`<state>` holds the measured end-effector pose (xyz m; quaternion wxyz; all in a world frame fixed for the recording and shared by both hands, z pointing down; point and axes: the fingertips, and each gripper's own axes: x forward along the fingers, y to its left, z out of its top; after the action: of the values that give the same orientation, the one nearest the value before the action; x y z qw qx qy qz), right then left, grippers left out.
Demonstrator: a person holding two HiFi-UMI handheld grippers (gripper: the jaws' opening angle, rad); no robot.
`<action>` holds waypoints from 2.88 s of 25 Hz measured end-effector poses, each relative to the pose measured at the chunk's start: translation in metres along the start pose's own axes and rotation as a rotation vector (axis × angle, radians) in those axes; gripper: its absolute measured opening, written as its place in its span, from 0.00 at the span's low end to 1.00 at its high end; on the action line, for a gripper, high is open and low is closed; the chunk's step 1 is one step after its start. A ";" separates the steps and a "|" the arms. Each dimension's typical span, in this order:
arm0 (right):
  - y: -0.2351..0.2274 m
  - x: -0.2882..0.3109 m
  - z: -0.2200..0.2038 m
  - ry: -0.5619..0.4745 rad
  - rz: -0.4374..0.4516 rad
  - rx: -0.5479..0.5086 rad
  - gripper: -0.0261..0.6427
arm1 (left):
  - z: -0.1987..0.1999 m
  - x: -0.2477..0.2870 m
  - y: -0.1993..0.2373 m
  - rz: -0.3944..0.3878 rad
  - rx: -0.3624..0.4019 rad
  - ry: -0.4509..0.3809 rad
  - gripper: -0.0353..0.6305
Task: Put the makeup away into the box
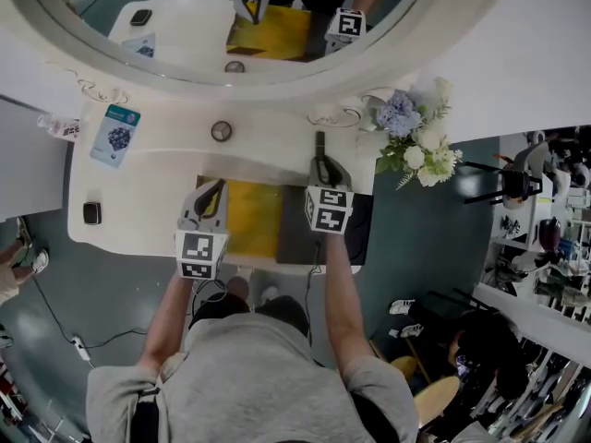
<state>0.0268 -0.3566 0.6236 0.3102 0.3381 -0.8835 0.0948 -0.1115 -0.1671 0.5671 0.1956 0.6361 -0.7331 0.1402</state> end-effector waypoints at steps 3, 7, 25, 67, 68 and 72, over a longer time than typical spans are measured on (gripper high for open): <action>0.002 -0.008 0.008 -0.032 0.009 -0.007 0.18 | 0.002 -0.007 0.001 0.018 0.000 -0.007 0.06; 0.013 -0.032 0.024 -0.100 0.040 -0.019 0.18 | 0.008 -0.021 0.001 0.043 -0.002 -0.029 0.06; 0.159 -0.101 0.005 -0.185 0.367 -0.194 0.18 | -0.025 -0.123 0.015 0.264 -0.060 -0.064 0.06; 0.256 -0.048 -0.042 0.040 0.533 -0.277 0.23 | -0.069 -0.173 0.062 0.412 -0.130 -0.031 0.06; 0.251 -0.054 -0.033 0.014 0.524 -0.272 0.23 | -0.061 -0.172 0.060 0.404 -0.118 -0.045 0.06; 0.226 -0.083 0.001 -0.091 0.482 -0.252 0.23 | -0.023 -0.166 0.049 0.365 -0.063 -0.103 0.06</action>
<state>-0.0745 -0.1421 0.5816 0.2785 0.0808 -0.9562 0.0397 -0.1383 -0.0037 0.5124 0.1491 0.4923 -0.8495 0.1175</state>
